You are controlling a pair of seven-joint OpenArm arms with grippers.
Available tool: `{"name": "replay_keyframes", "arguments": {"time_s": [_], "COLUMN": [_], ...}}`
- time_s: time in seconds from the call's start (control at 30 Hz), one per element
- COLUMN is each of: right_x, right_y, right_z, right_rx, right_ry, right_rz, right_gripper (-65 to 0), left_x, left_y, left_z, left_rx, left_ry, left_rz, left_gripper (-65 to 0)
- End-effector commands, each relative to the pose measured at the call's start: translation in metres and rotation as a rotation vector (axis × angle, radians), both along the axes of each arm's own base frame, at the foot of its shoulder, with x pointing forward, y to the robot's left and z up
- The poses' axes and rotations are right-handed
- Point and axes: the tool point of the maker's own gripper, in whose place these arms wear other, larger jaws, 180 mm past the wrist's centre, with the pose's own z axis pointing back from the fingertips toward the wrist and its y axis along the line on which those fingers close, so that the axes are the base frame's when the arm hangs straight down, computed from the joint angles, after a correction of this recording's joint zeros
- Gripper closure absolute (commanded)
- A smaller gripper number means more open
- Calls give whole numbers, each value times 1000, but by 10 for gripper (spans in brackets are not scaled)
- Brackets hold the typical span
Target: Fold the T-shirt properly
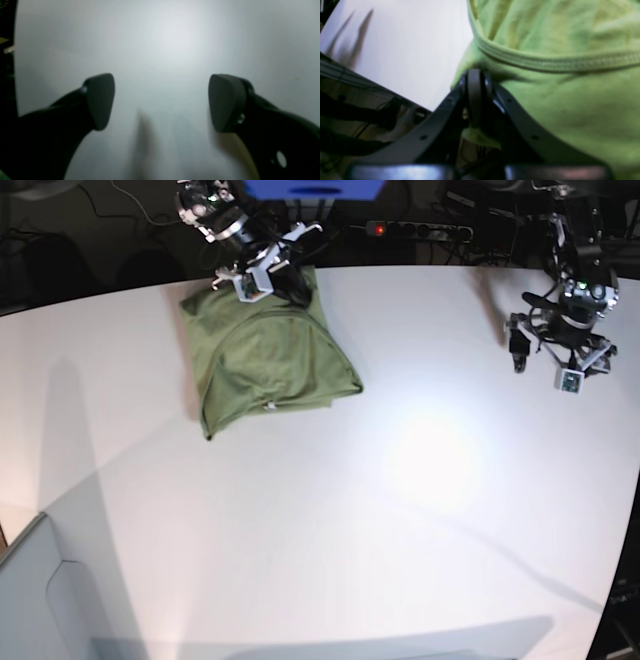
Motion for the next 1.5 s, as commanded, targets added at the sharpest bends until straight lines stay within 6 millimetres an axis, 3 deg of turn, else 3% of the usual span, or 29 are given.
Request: {"name": "replay_keyframes", "arguments": {"time_s": [0.0,0.13,0.27,0.37,0.47,0.53,0.57,0.73,0.9,1.0,1.17,1.4,1.47], "right_x": [10,9,3,-10,-33,-50,-60,-113,-158,-179,-199,-201,-212], "right_y": [-3,-22,-58,-89,-116,-127,-130,-133,-113,-98,-88,-90,-82], "right_z": [25,69,76,62,46,39,34,0,-56,-91,-133,-147,-160], "right_rx": [43,70,-4,-86,-157,-192,-203,-227,-191,-170,-160,-138,-135], "right_ry": [-90,-218,-231,-181,-108,-57,-27,145,325,420,525,514,581], "right_rz": [-30,-96,-194,-252,-296,-307,-308,-301,-259,-218,-199,-246,-245], "right_gripper": [0,0,0,0,0,0,0,0,0,0,0,0,0], "left_x": [5,-11,-32,-55,-78,-93,-101,-154,-211,-233,-255,-285,-303], "left_y": [-1,-13,-28,-37,-31,-22,-19,-25,-30,-38,-48,-81,-89], "left_z": [15,13,7,1,0,4,5,-14,-70,-108,-158,-223,-242], "left_rx": [14,-9,-75,-123,-157,-163,-159,-194,-287,-348,-314,-349,-371], "left_ry": [-45,-31,3,46,70,65,67,170,339,434,502,535,583], "left_rz": [-15,-30,-44,-50,3,64,88,182,297,341,305,260,278], "left_gripper": [-567,-566,-532,-358,-136,-21,0,0,0,0,0,0,0]}}
